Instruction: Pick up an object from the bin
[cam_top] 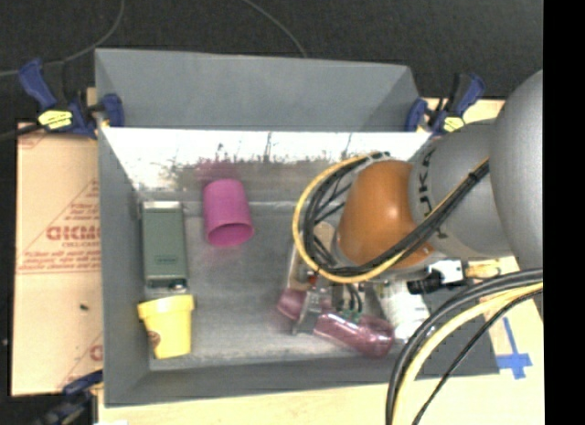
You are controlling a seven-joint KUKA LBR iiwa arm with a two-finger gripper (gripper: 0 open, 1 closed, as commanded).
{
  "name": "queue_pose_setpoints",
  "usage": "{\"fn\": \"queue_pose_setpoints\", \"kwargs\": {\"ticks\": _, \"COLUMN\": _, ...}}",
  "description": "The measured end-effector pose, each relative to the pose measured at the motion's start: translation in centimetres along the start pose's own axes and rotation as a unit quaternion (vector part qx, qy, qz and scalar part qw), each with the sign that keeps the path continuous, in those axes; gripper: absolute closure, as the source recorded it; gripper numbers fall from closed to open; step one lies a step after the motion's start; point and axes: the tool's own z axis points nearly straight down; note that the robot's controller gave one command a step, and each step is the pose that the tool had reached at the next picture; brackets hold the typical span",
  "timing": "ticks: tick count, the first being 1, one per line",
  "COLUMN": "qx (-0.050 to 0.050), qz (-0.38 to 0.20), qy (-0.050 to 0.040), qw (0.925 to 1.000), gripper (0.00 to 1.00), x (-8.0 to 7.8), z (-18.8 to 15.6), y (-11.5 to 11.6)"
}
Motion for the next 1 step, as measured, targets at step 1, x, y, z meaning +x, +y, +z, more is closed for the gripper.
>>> {"fn": "queue_pose_setpoints", "kwargs": {"ticks": 1, "qx": 0.001, "qz": 0.000, "qy": 0.0011, "qw": 1.0000, "gripper": 1.00, "x": 0.03, "z": -2.10, "y": -0.10}}
